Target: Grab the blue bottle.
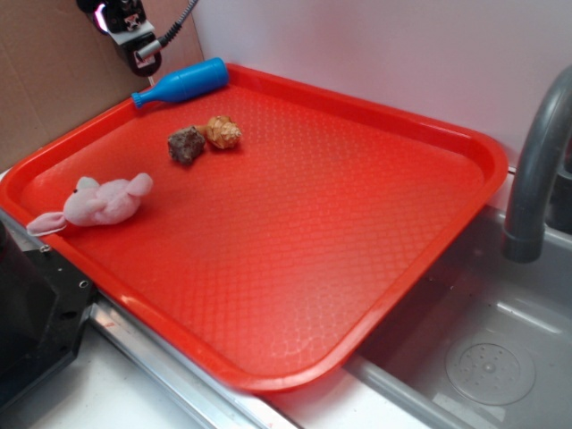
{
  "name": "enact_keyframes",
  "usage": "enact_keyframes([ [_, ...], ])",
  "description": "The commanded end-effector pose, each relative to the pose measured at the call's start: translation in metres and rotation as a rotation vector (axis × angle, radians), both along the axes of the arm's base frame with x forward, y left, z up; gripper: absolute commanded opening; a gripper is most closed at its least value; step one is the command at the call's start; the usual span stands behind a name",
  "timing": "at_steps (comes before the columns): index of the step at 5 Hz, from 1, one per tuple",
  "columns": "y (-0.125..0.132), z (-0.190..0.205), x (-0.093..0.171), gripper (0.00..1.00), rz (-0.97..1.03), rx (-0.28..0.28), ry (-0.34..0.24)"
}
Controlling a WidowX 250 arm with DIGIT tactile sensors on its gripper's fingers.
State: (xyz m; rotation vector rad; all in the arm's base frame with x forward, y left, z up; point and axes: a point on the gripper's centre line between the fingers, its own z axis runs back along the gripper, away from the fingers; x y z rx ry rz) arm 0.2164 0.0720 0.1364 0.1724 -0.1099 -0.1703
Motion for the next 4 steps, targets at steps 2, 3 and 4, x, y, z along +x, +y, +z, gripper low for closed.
enact_keyframes([
  [2,0.001,0.014,0.009,1.0,0.002,0.015,-0.044],
  [3,0.027,0.001,0.035,1.0,0.046,0.043,-0.101],
  [4,0.052,-0.015,0.056,1.0,0.049,0.07,-0.107],
])
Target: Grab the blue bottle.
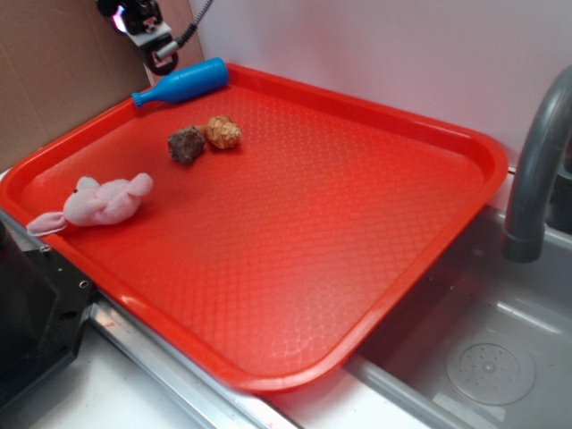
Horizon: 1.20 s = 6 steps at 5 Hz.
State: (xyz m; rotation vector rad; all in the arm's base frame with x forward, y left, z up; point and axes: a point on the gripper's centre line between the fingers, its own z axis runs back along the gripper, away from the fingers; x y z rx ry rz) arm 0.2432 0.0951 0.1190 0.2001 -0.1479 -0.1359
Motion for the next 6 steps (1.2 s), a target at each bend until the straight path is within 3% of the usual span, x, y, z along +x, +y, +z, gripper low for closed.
enact_keyframes([
  [1,0.046,-0.018,0.053,1.0,-0.023,0.066,-0.05],
  [2,0.061,-0.035,0.072,1.0,-0.093,0.049,-0.044],
  [4,0.072,-0.059,0.082,1.0,-0.104,0.083,0.012],
  [5,0.072,-0.067,0.081,1.0,-0.099,0.019,0.038],
  [6,0.066,-0.08,0.084,1.0,-0.118,-0.007,0.076],
])
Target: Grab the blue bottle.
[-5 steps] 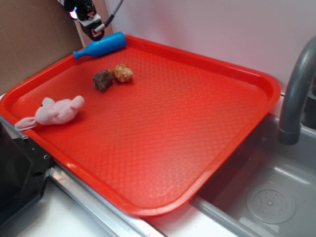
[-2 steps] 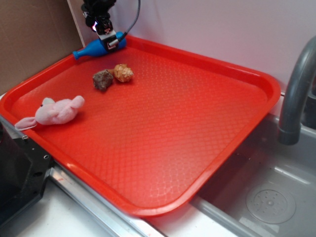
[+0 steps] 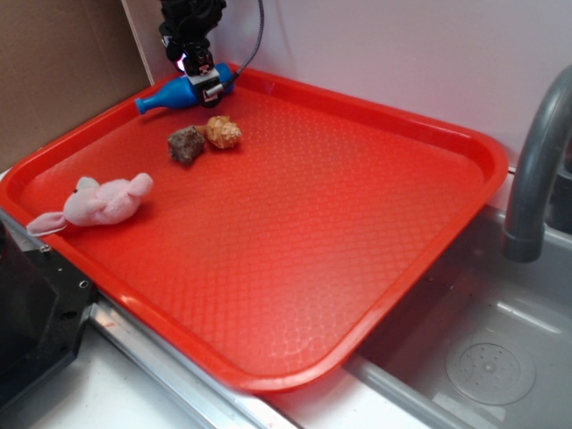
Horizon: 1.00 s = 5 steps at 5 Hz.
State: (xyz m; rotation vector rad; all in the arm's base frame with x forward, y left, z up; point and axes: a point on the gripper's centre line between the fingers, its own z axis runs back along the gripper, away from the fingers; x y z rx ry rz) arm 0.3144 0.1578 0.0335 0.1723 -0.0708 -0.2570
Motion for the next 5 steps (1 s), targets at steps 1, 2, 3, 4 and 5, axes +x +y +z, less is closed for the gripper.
enact_keyframes([
  [1,-0.006,0.006,0.014,0.28,0.012,-0.039,-0.003],
  [2,-0.015,0.011,0.011,0.0,0.082,-0.086,0.01],
  [3,-0.026,0.043,-0.002,0.0,0.217,-0.141,-0.033],
  [4,-0.043,0.094,-0.031,0.0,0.372,-0.175,-0.117],
  [5,-0.075,0.141,-0.062,0.0,0.604,-0.114,-0.232],
])
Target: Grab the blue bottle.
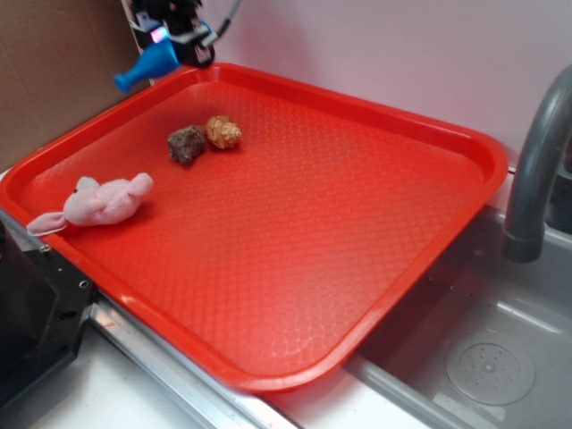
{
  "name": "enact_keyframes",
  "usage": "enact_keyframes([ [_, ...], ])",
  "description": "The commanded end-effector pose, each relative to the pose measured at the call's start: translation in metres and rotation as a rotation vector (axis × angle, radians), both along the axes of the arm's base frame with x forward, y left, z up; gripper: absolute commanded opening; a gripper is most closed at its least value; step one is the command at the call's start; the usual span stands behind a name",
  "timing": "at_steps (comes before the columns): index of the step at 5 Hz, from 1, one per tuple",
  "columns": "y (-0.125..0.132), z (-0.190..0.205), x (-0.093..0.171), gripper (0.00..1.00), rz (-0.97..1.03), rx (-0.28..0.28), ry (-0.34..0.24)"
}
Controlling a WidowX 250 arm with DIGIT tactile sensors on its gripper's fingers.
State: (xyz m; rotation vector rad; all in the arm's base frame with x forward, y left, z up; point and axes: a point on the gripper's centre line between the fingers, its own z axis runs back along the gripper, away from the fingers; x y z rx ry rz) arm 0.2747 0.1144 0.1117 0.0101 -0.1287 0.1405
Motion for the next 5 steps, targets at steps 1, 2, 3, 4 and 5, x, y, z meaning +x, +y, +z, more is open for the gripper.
enact_keyframes([
  [1,-0.044,0.098,-0.038,0.0,0.311,0.032,-0.101],
  [2,-0.055,0.107,-0.041,0.0,0.24,-0.015,-0.011],
  [3,-0.075,0.115,-0.038,0.0,0.073,-0.002,0.038],
  [4,-0.085,0.113,-0.045,0.0,-0.05,0.015,0.08],
  [5,-0.083,0.116,-0.055,0.0,-0.103,-0.045,0.092],
])
